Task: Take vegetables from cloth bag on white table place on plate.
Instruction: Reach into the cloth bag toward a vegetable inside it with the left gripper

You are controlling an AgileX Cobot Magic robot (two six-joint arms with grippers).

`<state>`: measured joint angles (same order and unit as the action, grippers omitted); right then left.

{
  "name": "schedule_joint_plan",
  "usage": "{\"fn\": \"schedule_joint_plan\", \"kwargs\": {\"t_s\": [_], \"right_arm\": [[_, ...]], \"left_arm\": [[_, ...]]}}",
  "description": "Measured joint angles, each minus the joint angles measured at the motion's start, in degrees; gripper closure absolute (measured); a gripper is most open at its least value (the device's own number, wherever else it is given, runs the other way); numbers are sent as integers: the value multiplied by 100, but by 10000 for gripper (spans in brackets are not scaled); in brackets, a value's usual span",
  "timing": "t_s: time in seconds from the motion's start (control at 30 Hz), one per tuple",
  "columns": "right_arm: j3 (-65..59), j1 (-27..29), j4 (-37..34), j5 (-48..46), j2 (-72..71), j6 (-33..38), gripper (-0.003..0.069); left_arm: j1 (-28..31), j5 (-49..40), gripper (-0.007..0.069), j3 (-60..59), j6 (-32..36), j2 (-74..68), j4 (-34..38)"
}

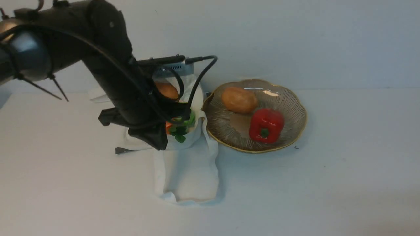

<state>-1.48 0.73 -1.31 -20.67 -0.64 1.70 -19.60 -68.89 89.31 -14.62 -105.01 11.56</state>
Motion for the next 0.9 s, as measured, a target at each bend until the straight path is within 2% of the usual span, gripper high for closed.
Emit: {"fn": "schedule_joint_plan", "kwargs": {"t_s": [0.03,0.17,0.5,0.63,0.67,0.7,0.77,0.8,0.83,0.9], "right_arm": [[0,0,0,0,0,0,674],[0,0,0,0,0,0,674],[0,0,0,0,0,0,674],[0,0,0,0,0,0,674],[0,0,0,0,0,0,674],[0,0,0,0,0,0,674],[0,0,0,0,0,0,674],[0,0,0,0,0,0,674],[0,0,0,0,0,-34,674],[0,0,0,0,0,-44,674]], "left_arm": [[0,18,629,21,-58,-21,-62],[0,669,626,318,-1315,-500,-563],[0,1930,574,343,-2442,-960,-951],[0,2284,510,348,-2619,-1039,-1156],[0,2430,454,351,-2658,-1089,-1211],[0,2439,448,351,-2666,-1089,-1220],[0,2525,371,351,-2784,-1158,-1320],[0,2539,358,351,-2811,-1169,-1346],[0,2571,306,351,-2930,-1233,-1486],[0,2569,276,351,-3078,-1298,-1584]]}}
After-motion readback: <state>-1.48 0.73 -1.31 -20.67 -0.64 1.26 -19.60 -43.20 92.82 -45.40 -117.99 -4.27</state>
